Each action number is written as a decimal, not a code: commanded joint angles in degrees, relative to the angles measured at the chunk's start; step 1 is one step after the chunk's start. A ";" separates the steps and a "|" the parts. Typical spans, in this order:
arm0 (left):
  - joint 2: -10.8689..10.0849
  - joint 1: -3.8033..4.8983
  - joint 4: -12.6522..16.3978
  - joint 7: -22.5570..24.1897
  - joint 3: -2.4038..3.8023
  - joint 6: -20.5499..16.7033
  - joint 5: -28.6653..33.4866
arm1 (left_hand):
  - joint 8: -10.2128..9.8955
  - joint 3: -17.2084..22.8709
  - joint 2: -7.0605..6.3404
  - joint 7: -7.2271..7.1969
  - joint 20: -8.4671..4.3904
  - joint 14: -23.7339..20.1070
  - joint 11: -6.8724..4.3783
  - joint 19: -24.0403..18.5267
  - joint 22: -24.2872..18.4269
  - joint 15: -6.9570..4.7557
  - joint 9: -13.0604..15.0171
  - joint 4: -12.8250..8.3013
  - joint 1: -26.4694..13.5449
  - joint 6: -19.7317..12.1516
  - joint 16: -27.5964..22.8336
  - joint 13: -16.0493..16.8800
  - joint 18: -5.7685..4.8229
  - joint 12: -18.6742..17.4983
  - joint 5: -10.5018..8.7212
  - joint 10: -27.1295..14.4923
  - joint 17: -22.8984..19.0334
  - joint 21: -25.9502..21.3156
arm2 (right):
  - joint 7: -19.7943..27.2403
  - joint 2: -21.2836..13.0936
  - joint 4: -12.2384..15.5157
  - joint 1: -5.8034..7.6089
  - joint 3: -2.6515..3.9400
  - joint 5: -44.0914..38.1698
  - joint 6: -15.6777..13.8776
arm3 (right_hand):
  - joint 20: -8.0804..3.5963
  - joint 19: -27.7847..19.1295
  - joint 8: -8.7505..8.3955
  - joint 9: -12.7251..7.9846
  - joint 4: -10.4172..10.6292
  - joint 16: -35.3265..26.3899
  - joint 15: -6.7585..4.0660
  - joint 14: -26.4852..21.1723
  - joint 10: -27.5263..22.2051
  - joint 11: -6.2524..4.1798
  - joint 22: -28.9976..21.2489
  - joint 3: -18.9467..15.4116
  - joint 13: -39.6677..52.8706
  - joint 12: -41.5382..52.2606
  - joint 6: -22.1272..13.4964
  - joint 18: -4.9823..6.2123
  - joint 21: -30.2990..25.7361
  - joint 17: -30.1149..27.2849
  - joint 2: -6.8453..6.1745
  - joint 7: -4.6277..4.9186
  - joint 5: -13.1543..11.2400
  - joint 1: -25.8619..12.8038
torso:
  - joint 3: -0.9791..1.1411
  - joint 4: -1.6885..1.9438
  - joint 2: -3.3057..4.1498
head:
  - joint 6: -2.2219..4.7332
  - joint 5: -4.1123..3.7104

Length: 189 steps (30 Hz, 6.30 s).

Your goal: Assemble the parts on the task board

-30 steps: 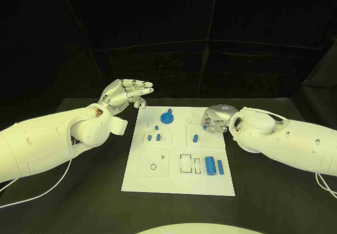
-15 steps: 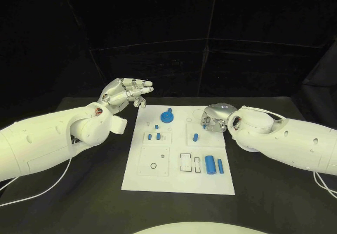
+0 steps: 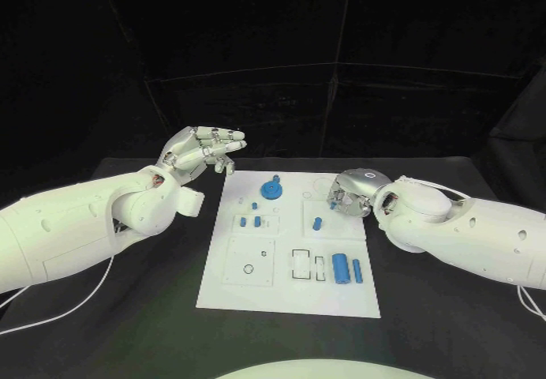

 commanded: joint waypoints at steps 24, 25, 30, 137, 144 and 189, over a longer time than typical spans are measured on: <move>0.19 0.09 -1.20 -0.44 -0.20 0.09 0.40 | 0.31 -0.10 0.20 -0.07 -0.09 -0.47 0.05 -0.42 -0.09 -0.16 -0.07 -0.49 0.40 0.43 -0.47 0.01 0.37 0.39 0.36 0.26 -0.34 -0.38 | -1.60 -2.52 13.38 1.00 0.80 4.25 -6.58 | -0.46 0.42 -0.24 -0.06 -0.86 0.59 -0.41 0.65 0.51 0.16 4.99 1.69 -0.09 -0.91 0.54 -0.03 0.33 0.35 -0.60 0.03 -0.25 -2.16 | -0.11 0.18 0.10 | -0.18 1.08; 0.23 0.09 -1.19 -0.47 -0.22 0.07 0.40 | 0.31 -0.10 0.20 -0.07 -0.09 -0.47 0.05 -0.42 -0.09 -0.16 -0.07 -0.49 0.40 0.43 -0.47 0.01 0.37 0.39 0.36 0.26 -0.34 -0.38 | -1.55 -1.97 13.64 1.00 0.79 4.26 -6.48 | -0.46 0.41 -0.25 -0.07 -0.91 0.60 -0.41 0.65 0.51 0.16 4.97 1.79 -0.09 -0.94 0.52 -0.02 0.31 0.37 -0.60 0.04 -0.24 -2.21 | -0.09 0.15 0.15 | -0.18 1.37; 0.64 0.09 -1.24 -0.50 -0.29 0.03 0.40 | 0.29 -0.11 0.16 -0.04 -0.10 -0.52 0.08 -0.42 -0.11 -0.16 -0.08 -0.60 0.47 0.37 -0.53 -0.01 0.37 0.39 0.36 0.20 -0.46 -0.41 | -1.16 1.46 13.60 0.92 0.71 3.47 -5.56 | -0.46 0.40 -0.27 -0.07 -0.98 0.60 -0.40 0.64 0.51 0.17 4.95 1.91 -0.09 -0.98 0.51 -0.02 0.30 0.34 -0.58 0.05 -0.22 -2.27 | -0.26 0.30 0.13 | -0.63 1.91; 0.94 0.12 -0.79 -2.77 -1.19 0.61 0.39 | 0.17 0.12 0.42 0.20 -0.15 -0.80 0.26 -0.43 -0.22 -0.10 -0.15 -1.23 0.98 -0.02 -0.78 -0.09 0.33 0.39 0.40 -0.20 -1.09 -0.53 | -3.88 2.89 16.62 -3.44 -1.66 -3.58 -5.40 | 1.18 -1.90 -0.21 -0.18 -3.36 -0.79 1.32 -0.38 -9.30 2.27 0.64 -0.70 -0.02 -0.85 -9.13 1.06 -3.29 -2.91 -4.59 1.43 -1.60 -9.42 | -0.11 -0.08 -0.04 | -1.59 4.10; 1.02 0.11 -0.84 -2.73 -1.27 0.77 0.39 | 0.17 0.12 0.42 0.20 -0.15 -0.80 0.26 -0.43 -0.22 -0.10 -0.15 -1.23 0.98 -0.02 -0.78 -0.09 0.33 0.39 0.40 -0.20 -1.09 -0.53 | -5.97 -3.77 18.42 -0.61 -0.09 -1.77 -1.55 | 1.16 -1.91 -0.49 -0.32 -2.66 -1.03 1.21 -0.39 -12.17 2.11 0.25 -5.95 -0.20 0.01 -10.06 1.07 -3.67 -3.31 -5.51 1.28 -1.97 -10.05 | -0.10 -0.20 -0.13 | -0.81 2.86; 1.30 0.11 -0.97 -2.75 -2.58 1.14 0.38 | 0.20 0.14 0.30 0.22 -0.16 -0.86 0.28 -0.46 -0.21 -0.09 -0.14 -1.66 1.26 -0.06 -0.79 -0.07 0.32 0.47 0.29 -0.26 -1.22 -0.53 | 0.23 0.31 7.92 0.34 0.16 3.22 8.28 | -0.10 -1.18 0.83 0.16 0.20 -0.81 -0.07 0.13 -4.04 0.64 0.55 -9.87 -0.33 4.06 -5.22 0.99 -3.66 -2.65 1.43 0.45 -0.43 -0.64 | -0.04 -0.14 -0.05 | -1.31 2.56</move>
